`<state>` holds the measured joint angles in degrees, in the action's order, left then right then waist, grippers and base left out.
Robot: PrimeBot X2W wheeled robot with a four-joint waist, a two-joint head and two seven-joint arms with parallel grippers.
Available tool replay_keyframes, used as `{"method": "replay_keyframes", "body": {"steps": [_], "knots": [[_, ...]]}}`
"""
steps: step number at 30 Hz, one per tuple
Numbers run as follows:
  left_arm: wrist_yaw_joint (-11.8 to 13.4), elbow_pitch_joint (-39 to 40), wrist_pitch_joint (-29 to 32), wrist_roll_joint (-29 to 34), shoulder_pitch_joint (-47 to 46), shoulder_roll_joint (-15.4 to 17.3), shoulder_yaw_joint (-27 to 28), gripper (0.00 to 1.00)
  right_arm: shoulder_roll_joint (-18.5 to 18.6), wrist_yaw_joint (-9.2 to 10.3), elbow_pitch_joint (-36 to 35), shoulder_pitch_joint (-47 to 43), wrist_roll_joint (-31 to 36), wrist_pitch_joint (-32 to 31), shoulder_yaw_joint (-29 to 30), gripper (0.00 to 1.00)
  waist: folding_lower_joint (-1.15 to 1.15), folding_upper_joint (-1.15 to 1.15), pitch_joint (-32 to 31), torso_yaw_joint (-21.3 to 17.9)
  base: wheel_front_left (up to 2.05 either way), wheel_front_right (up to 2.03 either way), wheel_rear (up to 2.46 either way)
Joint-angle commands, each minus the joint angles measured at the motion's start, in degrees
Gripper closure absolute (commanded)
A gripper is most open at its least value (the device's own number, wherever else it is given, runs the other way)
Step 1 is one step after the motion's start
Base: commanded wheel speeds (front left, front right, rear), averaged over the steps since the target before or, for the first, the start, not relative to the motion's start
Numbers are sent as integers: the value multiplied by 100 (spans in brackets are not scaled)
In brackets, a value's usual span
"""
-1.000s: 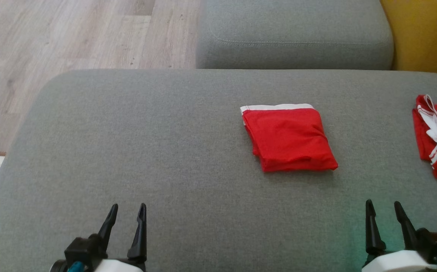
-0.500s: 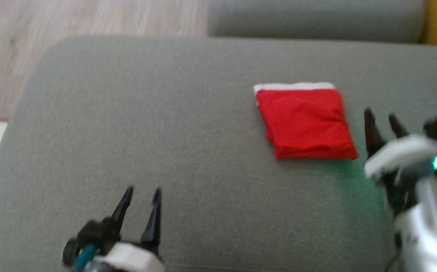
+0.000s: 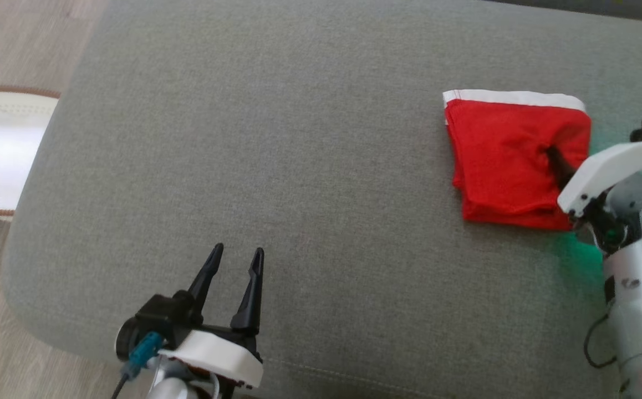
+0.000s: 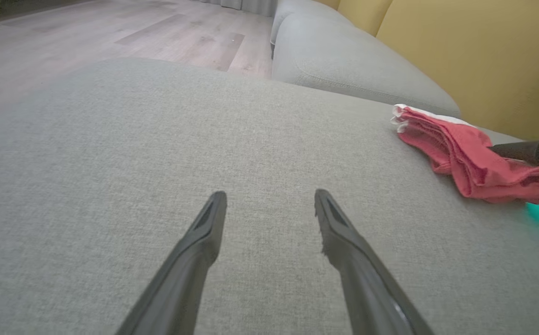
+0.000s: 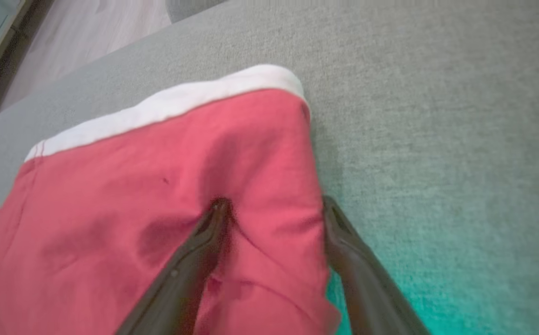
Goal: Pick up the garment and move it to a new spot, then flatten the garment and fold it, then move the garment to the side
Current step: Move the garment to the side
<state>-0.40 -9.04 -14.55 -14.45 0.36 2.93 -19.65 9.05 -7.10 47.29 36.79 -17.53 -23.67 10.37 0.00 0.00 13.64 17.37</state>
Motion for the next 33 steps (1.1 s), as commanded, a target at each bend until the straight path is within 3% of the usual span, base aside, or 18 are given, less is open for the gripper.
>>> {"method": "replay_keyframes", "body": {"steps": [1, 2, 6, 10, 17, 23, 31, 32, 33], "knots": [[36, 174, -45, -14, -201, -5, 173, 0, -47, -39, -34, 63, -4, -3, -92, 80, 0, 0, 10, -9, 0, 0, 0], [53, 178, -45, -12, -190, -5, 200, 0, -70, -39, -11, 83, -52, 67, -36, 100, 0, 0, 4, -47, 0, 0, 0], [71, 180, -45, 51, -136, -5, 298, 0, -178, -39, -69, 150, -333, 315, 43, 100, 0, 0, -58, -376, 0, 0, 0], [19, 200, -45, 136, -103, -5, 371, 0, -58, -39, -275, 168, -454, 418, -136, 100, 0, 0, -62, -892, 0, 0, 0], [-163, 229, -45, 336, -319, -5, 367, 0, 679, -39, -735, 494, -396, 370, -128, 100, 0, 0, 188, -1573, 0, 0, 0], [-244, 281, -45, 460, -435, -5, 351, 0, 1495, -39, -831, 1029, 94, 153, 355, 100, 0, 0, 534, -1637, 0, 0, 0], [-265, 319, -45, 534, -335, -5, 505, 0, 1938, -39, -700, 1376, 1210, -145, 1045, 100, 0, 0, 771, -1453, 0, 0, 0], [-263, 324, -45, 539, -330, -5, 529, 0, 1978, -39, -678, 1357, 1385, -174, 1120, 85, 0, 0, 780, -1439, 0, 0, 0], [-261, 330, -45, 538, -322, -5, 553, 0, 2024, -39, -669, 1320, 1581, -185, 1175, 50, 0, 0, 784, -1430, 0, 0, 0]]}}
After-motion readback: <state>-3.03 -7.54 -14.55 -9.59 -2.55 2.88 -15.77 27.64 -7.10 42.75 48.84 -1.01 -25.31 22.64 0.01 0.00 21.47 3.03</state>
